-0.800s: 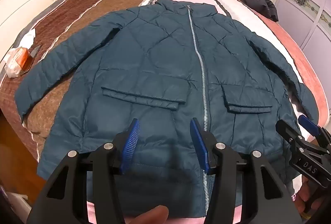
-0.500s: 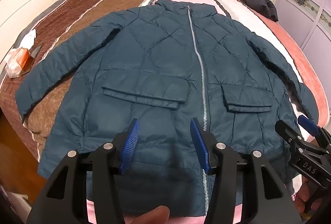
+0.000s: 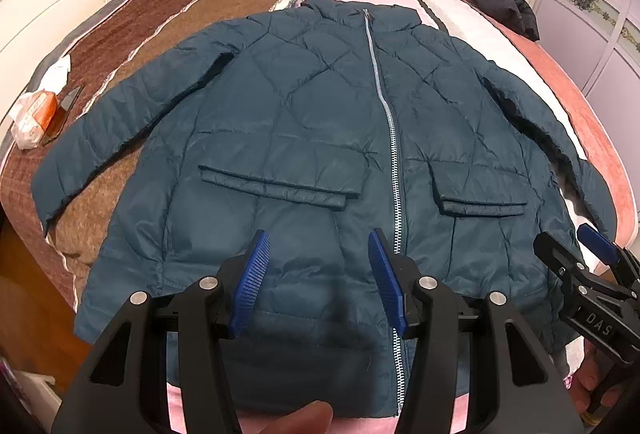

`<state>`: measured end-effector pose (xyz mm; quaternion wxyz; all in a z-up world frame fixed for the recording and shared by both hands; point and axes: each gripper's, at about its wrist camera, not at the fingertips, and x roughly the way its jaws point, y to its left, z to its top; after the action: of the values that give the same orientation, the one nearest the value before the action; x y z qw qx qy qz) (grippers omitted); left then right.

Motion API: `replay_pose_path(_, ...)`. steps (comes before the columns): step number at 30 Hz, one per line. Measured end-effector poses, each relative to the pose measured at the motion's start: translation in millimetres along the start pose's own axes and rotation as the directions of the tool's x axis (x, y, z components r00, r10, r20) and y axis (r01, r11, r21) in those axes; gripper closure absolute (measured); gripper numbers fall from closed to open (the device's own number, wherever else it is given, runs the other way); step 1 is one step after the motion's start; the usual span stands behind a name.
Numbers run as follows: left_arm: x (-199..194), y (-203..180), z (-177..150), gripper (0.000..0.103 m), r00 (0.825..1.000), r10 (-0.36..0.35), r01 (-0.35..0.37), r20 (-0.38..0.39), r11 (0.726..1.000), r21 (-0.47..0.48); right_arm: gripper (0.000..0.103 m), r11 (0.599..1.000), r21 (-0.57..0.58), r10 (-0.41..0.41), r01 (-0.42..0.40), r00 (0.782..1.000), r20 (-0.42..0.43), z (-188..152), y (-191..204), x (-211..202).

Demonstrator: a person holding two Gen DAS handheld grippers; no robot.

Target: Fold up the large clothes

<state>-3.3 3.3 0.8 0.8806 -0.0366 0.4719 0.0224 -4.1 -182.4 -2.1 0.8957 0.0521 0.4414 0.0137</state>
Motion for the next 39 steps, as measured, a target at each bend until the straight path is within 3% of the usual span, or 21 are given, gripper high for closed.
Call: replay_pose_path(39, 7.2, -3.4, 0.3, 0.051, 1.0, 0.004, -0.004, -0.028, 1.0, 0.0, 0.014, 1.0, 0.027, 0.005, -0.004, 1.0, -0.016, -0.7, -6.5, 5.9)
